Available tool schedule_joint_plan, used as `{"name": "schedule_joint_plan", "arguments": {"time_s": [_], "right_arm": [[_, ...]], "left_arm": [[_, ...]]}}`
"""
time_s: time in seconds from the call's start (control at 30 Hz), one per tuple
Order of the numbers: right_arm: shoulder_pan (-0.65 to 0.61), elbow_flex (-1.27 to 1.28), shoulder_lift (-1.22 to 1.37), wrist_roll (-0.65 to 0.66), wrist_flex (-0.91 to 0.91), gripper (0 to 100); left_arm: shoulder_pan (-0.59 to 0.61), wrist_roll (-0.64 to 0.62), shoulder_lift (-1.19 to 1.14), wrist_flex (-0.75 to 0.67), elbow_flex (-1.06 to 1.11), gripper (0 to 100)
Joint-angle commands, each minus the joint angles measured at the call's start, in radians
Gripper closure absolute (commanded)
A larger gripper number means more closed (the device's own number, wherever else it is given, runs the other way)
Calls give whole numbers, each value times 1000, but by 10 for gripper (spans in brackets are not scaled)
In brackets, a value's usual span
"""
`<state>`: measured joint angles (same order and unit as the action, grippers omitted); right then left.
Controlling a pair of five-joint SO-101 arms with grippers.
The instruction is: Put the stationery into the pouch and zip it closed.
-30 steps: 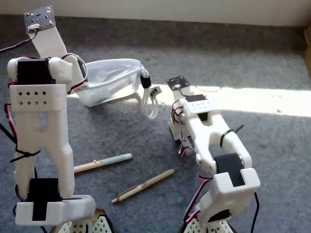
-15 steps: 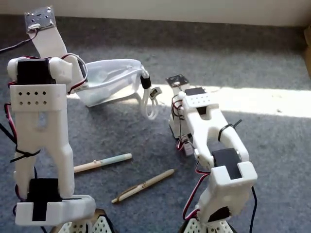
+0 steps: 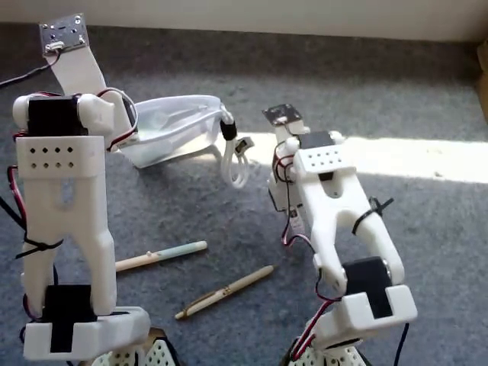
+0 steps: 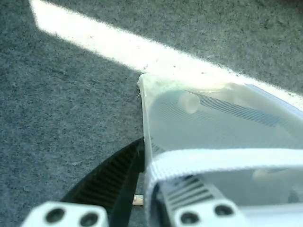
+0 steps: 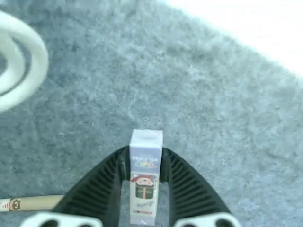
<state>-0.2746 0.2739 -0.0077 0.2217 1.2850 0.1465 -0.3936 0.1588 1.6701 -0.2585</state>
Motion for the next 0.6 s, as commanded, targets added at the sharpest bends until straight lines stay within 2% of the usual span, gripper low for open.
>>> {"name": "schedule_joint_plan", "arguments": {"time_s": [0.0,0.1,0.43,0.57], "right_arm": [[1,-50,-165,0,16,994],[-30,-28,-271,-43,15,994],[-191,-18,-634,-52,4,994],[-274,-18,-713,-52,-74,994]], "left_arm": [[-15,9,33,-11,-7,993],[-15,11,33,-9,-7,993],[-15,11,25,-9,-5,993],[-19,11,33,-18,39,993]]}}
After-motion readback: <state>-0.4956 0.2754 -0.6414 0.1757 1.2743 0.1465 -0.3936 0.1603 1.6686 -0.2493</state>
